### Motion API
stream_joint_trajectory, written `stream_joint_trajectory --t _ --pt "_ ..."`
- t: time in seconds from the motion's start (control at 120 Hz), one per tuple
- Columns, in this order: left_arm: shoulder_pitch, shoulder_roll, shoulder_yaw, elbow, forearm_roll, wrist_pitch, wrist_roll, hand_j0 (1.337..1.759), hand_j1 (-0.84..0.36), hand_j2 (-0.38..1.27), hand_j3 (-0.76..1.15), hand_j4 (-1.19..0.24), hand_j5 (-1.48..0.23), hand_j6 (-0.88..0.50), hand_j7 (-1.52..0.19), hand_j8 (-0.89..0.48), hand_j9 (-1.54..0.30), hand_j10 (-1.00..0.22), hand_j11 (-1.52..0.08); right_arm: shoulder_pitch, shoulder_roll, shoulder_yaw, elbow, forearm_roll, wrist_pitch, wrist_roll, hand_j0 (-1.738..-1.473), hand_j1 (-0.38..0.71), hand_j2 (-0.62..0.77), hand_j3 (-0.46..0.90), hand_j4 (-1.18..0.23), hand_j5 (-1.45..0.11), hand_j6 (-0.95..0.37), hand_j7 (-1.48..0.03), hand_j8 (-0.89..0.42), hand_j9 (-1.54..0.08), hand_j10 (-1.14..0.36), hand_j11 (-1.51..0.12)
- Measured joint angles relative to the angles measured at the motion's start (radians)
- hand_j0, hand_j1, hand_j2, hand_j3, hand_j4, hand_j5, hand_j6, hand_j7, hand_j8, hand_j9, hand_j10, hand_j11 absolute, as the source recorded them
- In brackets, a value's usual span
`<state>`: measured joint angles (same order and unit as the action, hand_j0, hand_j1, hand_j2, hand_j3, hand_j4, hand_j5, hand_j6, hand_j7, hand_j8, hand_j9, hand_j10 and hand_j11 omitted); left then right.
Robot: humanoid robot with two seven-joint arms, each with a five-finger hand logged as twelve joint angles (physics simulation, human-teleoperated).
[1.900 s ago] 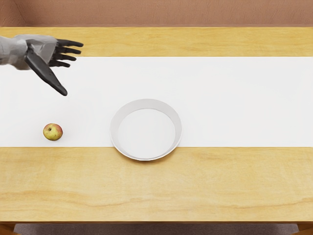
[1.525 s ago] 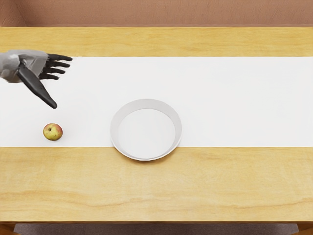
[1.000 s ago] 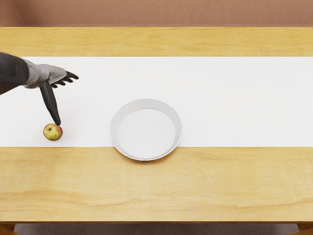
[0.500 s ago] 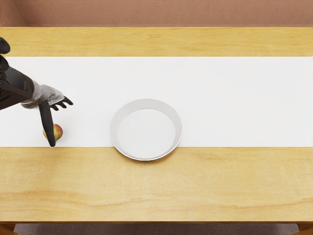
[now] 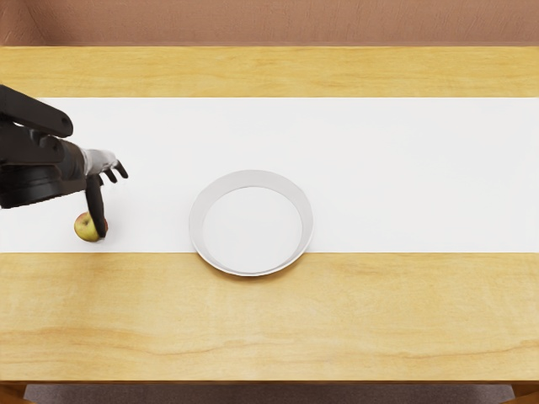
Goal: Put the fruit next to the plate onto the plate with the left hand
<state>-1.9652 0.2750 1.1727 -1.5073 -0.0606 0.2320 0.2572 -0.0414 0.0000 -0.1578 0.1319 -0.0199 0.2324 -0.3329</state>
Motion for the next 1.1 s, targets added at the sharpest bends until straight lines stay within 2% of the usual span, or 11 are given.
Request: stream_joint_trajectory --t 0.1,0.275,0.558,0.742,1.1 --pt "0.03 -0.011 -0.004 -0.014 0.013 0.078 0.027 1.658 0.11 0.04 0.0 -0.2 -0.26 -0.2 -0.26 -0.2 -0.26 -0.2 -0.26 0.0 0.0 0.0 0.0 0.0 0.0 0.0 -1.658 -0.35 0.0 0.0 0.0 0.0 0.0 0.0 0.0 0.0 0.0 0.0" --pt "0.064 -0.032 -0.011 -0.031 0.026 0.141 0.042 1.658 0.11 0.04 0.0 -0.2 -0.26 -0.2 -0.26 -0.2 -0.26 -0.2 -0.26 0.0 0.0 0.0 0.0 0.0 0.0 0.0 -1.658 -0.35 0.0 0.0 0.0 0.0 0.0 0.0 0.0 0.0 0.0 0.0" --pt "0.097 -0.033 -0.008 -0.09 0.03 0.265 0.045 1.658 0.11 0.04 0.0 -0.2 -0.25 -0.2 -0.25 -0.2 -0.25 -0.2 -0.25 0.0 0.0 0.0 0.0 0.0 0.0 0.0 -1.658 -0.35 0.0 0.0 0.0 0.0 0.0 0.0 0.0 0.0 0.0 0.0" --pt "0.108 -0.024 -0.006 -0.104 0.029 0.329 0.045 1.658 0.11 0.04 0.0 -0.2 -0.26 -0.2 -0.26 -0.2 -0.26 -0.2 -0.26 0.0 0.0 0.0 0.0 0.0 0.0 0.0 -1.658 -0.35 0.0 0.0 0.0 0.0 0.0 0.0 0.0 0.0 0.0 0.0" --pt "0.124 -0.016 0.008 -0.104 0.027 0.349 0.046 1.658 -0.02 0.06 0.0 -0.3 -0.4 -0.3 -0.4 -0.3 -0.4 -0.3 -0.4 0.0 0.0 0.0 0.0 0.0 0.0 0.0 -1.658 -0.35 0.0 0.0 0.0 0.0 0.0 0.0 0.0 0.0 0.0 0.0"
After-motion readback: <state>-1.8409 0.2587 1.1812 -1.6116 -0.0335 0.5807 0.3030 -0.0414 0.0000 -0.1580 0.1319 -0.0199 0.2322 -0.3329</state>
